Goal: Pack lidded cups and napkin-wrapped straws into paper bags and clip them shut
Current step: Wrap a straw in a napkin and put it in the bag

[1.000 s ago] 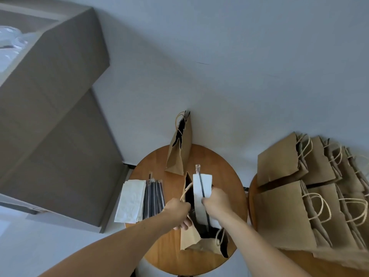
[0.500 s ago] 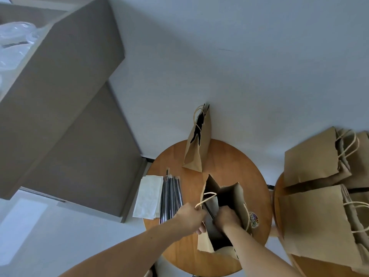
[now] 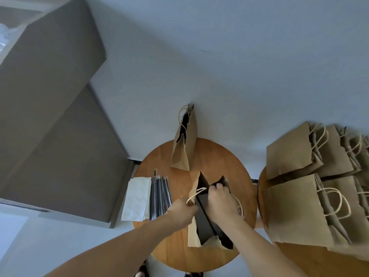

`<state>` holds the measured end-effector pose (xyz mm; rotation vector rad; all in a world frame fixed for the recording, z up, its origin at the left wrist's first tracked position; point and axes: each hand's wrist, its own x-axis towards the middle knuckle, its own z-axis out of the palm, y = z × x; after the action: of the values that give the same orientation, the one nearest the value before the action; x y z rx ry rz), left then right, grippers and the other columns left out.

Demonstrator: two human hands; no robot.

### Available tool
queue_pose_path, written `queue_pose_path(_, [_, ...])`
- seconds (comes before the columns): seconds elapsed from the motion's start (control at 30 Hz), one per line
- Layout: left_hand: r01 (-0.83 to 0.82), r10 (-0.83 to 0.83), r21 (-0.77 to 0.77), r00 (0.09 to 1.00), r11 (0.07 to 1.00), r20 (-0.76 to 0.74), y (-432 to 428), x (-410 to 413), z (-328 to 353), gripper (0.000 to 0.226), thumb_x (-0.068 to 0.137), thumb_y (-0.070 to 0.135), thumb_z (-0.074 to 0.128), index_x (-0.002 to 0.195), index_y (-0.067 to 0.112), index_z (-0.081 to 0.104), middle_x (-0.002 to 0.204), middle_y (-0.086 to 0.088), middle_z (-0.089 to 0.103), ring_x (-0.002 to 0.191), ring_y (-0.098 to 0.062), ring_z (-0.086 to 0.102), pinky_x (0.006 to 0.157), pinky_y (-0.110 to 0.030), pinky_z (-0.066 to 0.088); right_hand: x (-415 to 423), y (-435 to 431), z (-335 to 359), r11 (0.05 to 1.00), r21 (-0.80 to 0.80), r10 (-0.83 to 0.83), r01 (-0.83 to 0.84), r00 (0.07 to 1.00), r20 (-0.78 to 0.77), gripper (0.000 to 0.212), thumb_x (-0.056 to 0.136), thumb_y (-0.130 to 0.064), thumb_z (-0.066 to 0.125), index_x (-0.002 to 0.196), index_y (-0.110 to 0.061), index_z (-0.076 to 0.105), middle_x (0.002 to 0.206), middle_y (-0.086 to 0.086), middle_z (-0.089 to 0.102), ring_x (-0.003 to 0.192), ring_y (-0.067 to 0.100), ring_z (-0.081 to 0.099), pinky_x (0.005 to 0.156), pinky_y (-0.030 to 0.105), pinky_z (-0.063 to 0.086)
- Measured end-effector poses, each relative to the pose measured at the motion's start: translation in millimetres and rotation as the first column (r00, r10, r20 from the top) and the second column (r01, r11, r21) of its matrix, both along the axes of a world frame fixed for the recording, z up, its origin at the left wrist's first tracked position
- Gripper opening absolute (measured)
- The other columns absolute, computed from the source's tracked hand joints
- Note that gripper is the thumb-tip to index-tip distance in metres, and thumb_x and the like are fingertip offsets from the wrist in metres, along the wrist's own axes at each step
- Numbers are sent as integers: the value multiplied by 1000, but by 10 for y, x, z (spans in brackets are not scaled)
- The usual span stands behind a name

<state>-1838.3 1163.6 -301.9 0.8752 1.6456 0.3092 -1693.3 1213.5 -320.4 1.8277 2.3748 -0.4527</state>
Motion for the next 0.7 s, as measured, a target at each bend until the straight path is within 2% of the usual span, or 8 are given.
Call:
queue_pose_path(0.17, [36,-39,38,995,999,90,-39,38,32,29,89,24,57,118,22,52,117,-15,62,101,-29,62,81,-40,57,366,150,540,964,209,-111,162,965,-238,31,94,-40,56,118,-22,64,112,-6,64,102,16,58,75,21,40])
queue_pose_path(0.27, [77,-76,5,986,997,148,-67,65,3,23,87,26,61,110,23,56,118,-13,59,102,-31,60,87,-45,56,596,232,537,925,-162,-379,344,872,-309,42,99,-47,44,112,-12,64,106,1,68,96,20,63,71,28,44])
queue_pose_path(0.33, [123,-122,0,982,992,148,-83,100,-8,26,85,26,65,110,24,57,125,-13,58,98,-30,62,84,-41,57,682,148,471,864,-383,-453,326,835,-312,51,102,-50,36,93,-8,63,84,8,64,78,21,62,71,37,50])
queue_pose_path(0.4, [156,-155,10,976,988,155,-109,143,-35,40,83,25,69,121,25,56,126,-5,57,96,-25,62,83,-38,58,697,-22,367,805,-523,-482,280,822,-303,54,103,-51,31,98,-10,65,93,12,67,86,23,65,82,41,53])
queue_pose_path(0.47, [179,-179,16,961,984,212,-153,193,-59,70,78,22,74,142,27,43,128,6,56,98,-20,63,82,-37,58,653,-179,278,735,-631,-541,248,775,-326,56,103,-54,30,116,-11,64,116,15,65,107,31,62,92,46,51])
queue_pose_path(0.57, [237,-229,-9,945,971,234,-242,318,-76,97,67,29,80,150,34,29,119,3,60,87,-17,62,69,-29,55,524,-287,250,617,-764,-695,190,586,-416,43,103,-45,36,108,-14,65,107,17,69,98,34,67,85,51,57])
queue_pose_path(0.63, [239,-241,37,964,970,108,-279,446,-95,93,63,38,79,145,36,36,122,0,58,92,-18,61,73,-29,56,459,-305,227,650,-741,-689,168,543,-481,38,103,-28,36,103,-2,63,104,22,69,98,39,66,88,54,55])
queue_pose_path(0.7, [248,-231,160,966,956,-120,-265,569,-151,63,71,39,70,130,31,50,115,0,61,97,-19,63,82,-35,57,440,-337,178,727,-670,-615,152,580,-535,33,100,-17,37,103,-1,65,107,20,67,106,37,61,94,50,48])
